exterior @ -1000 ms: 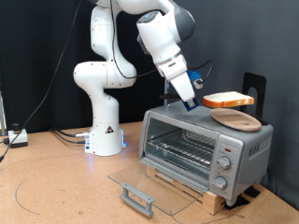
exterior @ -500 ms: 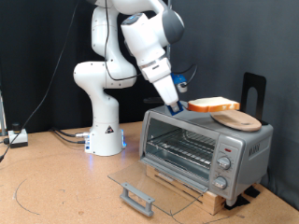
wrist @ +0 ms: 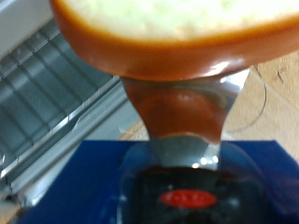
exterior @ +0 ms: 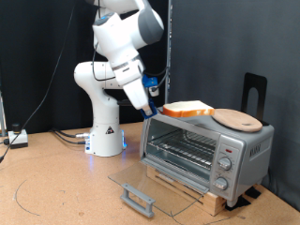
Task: Make a piece of toast with the oven
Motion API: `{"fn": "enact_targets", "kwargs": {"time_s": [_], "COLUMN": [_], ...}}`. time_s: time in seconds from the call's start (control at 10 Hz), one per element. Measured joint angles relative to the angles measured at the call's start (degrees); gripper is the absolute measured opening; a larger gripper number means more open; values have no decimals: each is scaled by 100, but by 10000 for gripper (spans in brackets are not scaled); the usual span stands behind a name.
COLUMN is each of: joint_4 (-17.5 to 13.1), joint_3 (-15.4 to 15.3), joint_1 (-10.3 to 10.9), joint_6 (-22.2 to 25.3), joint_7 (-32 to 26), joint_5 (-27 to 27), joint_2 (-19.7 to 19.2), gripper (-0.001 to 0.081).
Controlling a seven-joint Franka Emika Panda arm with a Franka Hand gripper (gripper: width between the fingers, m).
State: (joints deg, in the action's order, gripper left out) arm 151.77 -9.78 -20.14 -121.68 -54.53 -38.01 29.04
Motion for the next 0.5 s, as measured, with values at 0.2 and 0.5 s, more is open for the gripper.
{"fn": "enact_targets", "kwargs": {"time_s": [0.2,0.5], "joint_4": [-28,-147], "joint_3": [318,748], "joint_1": [-212,-544], "joint_6": [227,525], "joint_7": [-313,-680], "joint_5": [256,741], "joint_2": [-2,-19], "gripper": [395,395]}}
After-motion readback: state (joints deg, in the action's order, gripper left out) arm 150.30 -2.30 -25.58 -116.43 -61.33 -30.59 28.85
